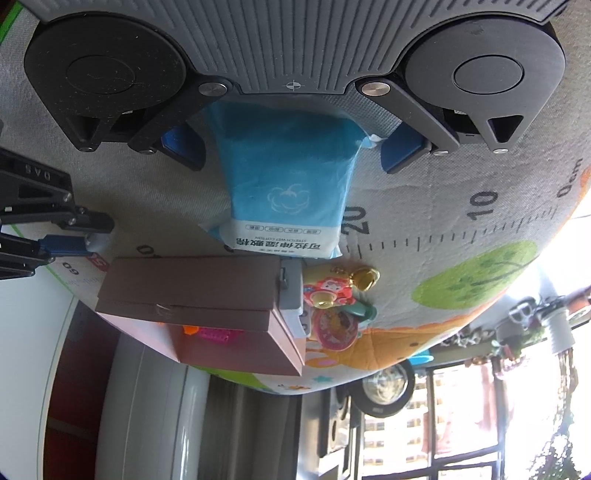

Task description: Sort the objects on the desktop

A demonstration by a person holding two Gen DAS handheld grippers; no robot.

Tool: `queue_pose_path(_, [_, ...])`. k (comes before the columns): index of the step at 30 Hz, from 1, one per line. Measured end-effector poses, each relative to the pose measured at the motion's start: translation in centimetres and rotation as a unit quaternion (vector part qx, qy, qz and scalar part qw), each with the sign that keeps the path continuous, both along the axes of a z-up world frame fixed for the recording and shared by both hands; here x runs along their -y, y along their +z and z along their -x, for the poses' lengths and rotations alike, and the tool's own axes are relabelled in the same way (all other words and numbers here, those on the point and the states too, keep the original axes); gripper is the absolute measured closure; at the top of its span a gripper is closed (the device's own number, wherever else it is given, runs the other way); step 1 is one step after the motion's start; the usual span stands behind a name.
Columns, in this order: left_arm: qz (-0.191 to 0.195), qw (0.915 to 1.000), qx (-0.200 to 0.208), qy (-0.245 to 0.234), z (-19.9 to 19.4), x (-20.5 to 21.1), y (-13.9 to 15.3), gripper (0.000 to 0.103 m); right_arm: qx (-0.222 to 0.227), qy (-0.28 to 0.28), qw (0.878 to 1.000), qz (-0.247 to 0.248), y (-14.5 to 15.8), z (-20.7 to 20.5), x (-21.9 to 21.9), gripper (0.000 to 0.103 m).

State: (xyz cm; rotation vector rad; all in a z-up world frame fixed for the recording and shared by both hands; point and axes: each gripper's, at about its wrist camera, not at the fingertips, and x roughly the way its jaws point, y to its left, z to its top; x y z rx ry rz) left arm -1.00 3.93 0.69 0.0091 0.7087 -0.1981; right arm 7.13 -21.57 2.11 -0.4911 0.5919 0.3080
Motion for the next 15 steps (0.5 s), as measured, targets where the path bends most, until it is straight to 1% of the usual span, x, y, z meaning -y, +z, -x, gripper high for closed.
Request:
queue_pose_path(2, [0.0, 1.0, 0.0, 0.0, 0.0, 0.0, 0.0, 0.0, -0.003, 0.026, 1.0, -0.012, 0.1, 0.8, -0.6, 0.074])
queue_pose_path(4, [0.0, 1.0, 0.0, 0.0, 0.0, 0.0, 0.0, 0.0, -0.01, 0.045, 0.998, -0.03, 0.3, 1.3, -1.0, 0.067])
queue_pose_path(7, [0.0, 1.0, 0.0, 0.0, 0.0, 0.0, 0.0, 0.0, -0.019, 0.067, 0.996, -0.051, 0.6, 2.0, -1.4, 0.064])
queue_pose_path(8, [0.0, 1.0, 0.0, 0.0, 0.0, 0.0, 0.0, 0.0, -0.019, 0.069, 0.996, -0.056, 0.7, 2.1, -1.4, 0.063])
queue_pose_path(10, [0.0, 1.0, 0.0, 0.0, 0.0, 0.0, 0.0, 0.0, -0.01, 0.067, 0.996, -0.055, 0.9, 2.4, -1.6, 0.057])
queue_pose_path(15, [0.0, 1.0, 0.0, 0.0, 0.0, 0.0, 0.0, 0.0, 0.002, 0.046, 0.998, -0.04, 0.4, 2.0, -1.8, 0.057])
